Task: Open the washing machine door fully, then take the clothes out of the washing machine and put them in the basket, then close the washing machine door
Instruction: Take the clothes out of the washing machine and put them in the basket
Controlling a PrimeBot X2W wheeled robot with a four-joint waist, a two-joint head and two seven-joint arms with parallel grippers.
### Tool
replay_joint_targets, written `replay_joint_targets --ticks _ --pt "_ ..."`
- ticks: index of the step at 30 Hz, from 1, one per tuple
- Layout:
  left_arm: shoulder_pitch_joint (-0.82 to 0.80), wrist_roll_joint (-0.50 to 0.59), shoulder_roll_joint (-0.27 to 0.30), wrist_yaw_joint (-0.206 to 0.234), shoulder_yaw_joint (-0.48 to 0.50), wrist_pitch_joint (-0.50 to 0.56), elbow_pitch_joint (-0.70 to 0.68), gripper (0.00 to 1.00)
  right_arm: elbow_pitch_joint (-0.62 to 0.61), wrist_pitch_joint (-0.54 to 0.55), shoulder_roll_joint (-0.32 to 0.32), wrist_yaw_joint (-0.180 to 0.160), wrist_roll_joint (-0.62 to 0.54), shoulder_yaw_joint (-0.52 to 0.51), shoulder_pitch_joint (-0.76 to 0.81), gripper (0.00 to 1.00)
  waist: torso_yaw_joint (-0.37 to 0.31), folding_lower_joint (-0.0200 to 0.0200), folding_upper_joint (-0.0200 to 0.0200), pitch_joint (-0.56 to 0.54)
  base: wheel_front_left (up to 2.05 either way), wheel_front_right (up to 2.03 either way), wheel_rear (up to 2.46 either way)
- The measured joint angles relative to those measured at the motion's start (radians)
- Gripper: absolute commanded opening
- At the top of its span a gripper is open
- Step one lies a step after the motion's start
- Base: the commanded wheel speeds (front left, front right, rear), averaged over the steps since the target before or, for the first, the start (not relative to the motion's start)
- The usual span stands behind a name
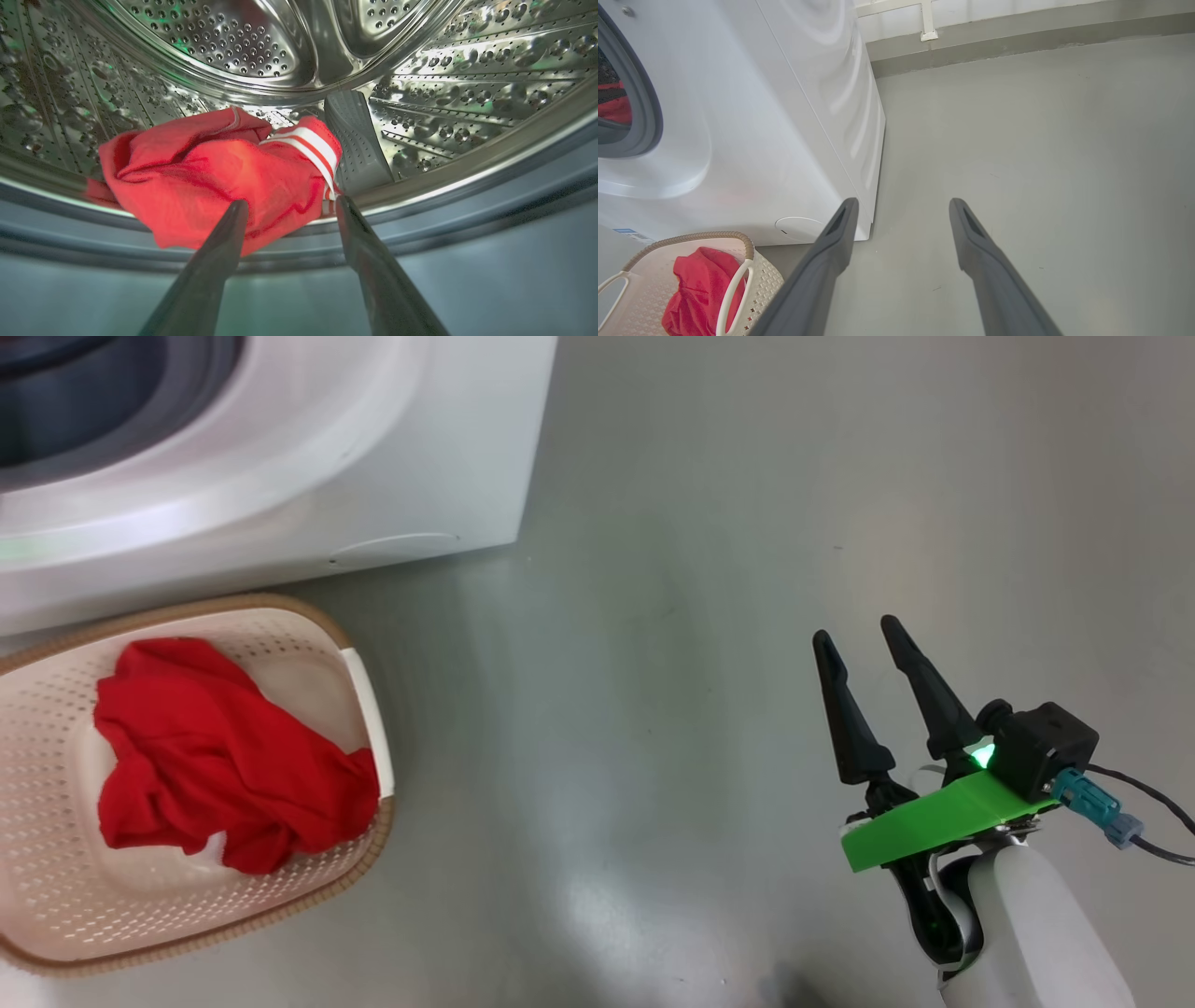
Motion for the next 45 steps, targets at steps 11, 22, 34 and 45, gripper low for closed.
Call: replay_joint_targets --ticks 11,22,34,45 --pt "-0.041 0.048 0.048 0.04 -0.059 -0.02 0.029 1.0 -0.007 0.0 0.002 0.0 0.018 0.023 -0.016 1.0 -0.037 0.0 0.0 0.031 0.0 0.0 0.0" --pt "-0.044 0.05 0.064 0.062 -0.08 -0.019 0.042 0.25 -0.007 0.0 0.003 0.0 0.019 0.039 -0.016 1.0 -0.048 0.0 0.0 0.037 0.0 0.0 0.0" --pt "-0.043 0.032 0.072 0.077 -0.086 -0.047 0.047 0.0 -0.007 0.0 0.003 0.0 0.02 0.036 -0.016 1.0 -0.045 0.0 0.0 0.03 0.0 0.0 0.0" --pt "0.007 -0.092 -0.036 0.054 -0.01 -0.144 0.036 0.0 -0.004 0.0 0.003 0.0 0.012 0.013 -0.015 1.0 0.008 0.0 0.0 -0.011 0.0 0.0 0.0"
